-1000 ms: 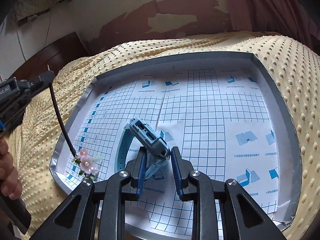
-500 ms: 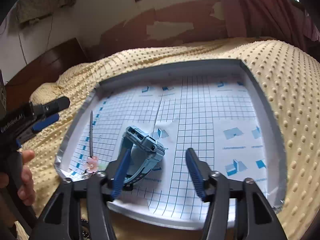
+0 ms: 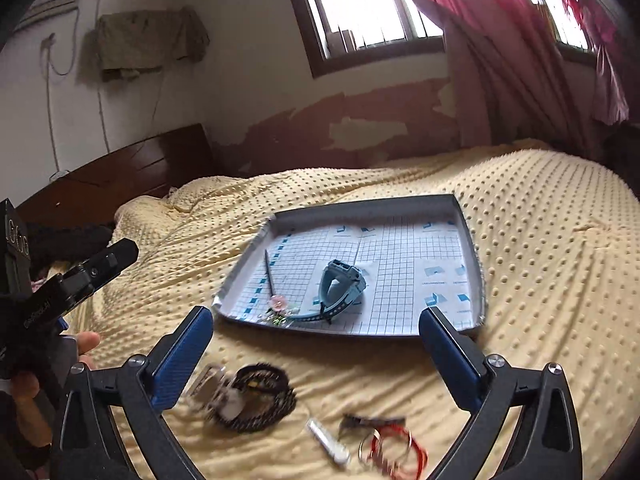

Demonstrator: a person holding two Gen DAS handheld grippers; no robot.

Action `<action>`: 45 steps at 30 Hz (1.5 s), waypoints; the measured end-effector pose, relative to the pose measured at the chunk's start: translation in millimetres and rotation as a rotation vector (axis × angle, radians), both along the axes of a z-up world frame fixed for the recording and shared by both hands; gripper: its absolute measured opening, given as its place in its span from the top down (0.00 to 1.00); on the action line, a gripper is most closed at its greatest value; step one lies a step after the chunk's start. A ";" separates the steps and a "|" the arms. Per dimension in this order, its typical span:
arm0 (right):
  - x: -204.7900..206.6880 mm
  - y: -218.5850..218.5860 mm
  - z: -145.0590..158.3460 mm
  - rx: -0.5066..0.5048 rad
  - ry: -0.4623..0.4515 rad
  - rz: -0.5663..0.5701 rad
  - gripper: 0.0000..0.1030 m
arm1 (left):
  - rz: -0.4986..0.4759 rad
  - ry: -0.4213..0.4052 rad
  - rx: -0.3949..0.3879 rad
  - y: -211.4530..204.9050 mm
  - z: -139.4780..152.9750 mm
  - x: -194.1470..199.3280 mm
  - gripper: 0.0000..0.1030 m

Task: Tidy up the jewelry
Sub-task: 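Open both tools to release the watch and hairpin, then lift away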

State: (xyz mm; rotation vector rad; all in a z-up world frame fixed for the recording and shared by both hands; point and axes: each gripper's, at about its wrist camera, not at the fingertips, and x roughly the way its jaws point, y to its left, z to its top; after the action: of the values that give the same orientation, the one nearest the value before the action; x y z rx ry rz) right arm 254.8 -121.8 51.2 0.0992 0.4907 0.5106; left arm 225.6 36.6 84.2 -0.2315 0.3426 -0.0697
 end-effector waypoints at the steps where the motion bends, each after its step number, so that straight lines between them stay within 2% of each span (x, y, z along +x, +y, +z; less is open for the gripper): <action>1: -16.1 -2.0 4.1 0.000 -0.017 0.000 0.00 | -0.003 -0.010 0.007 -3.0 2.4 -11.0 0.02; 9: -102.3 -13.8 10.2 -0.038 -0.096 -0.005 0.00 | -0.023 -0.064 0.058 -22.3 2.1 -96.9 0.02; 19: -152.8 -16.8 -12.6 -0.106 -0.044 -0.022 0.00 | -0.018 -0.016 0.074 -28.2 -29.8 -155.1 0.02; 25: -159.5 -11.5 -32.3 -0.135 -0.012 -0.017 0.00 | 0.003 0.041 0.083 -28.1 -55.0 -172.6 0.02; 33: -144.8 -16.8 -59.8 -0.152 0.120 -0.015 0.00 | -0.019 0.145 0.106 -24.5 -83.6 -168.9 0.02; 39: -123.6 -29.6 -78.6 -0.108 0.257 -0.026 0.00 | -0.020 0.240 0.036 -12.7 -101.8 -153.3 0.02; 45: -106.1 -31.6 -81.4 -0.130 0.264 -0.028 0.00 | -0.004 0.259 0.034 -8.1 -104.8 -139.4 0.02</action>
State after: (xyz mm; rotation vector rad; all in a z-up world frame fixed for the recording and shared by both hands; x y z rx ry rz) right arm 148.7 -153.4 -30.2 0.0486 0.7783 0.4384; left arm 86.2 28.4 -20.6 -0.2059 0.6012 -0.0375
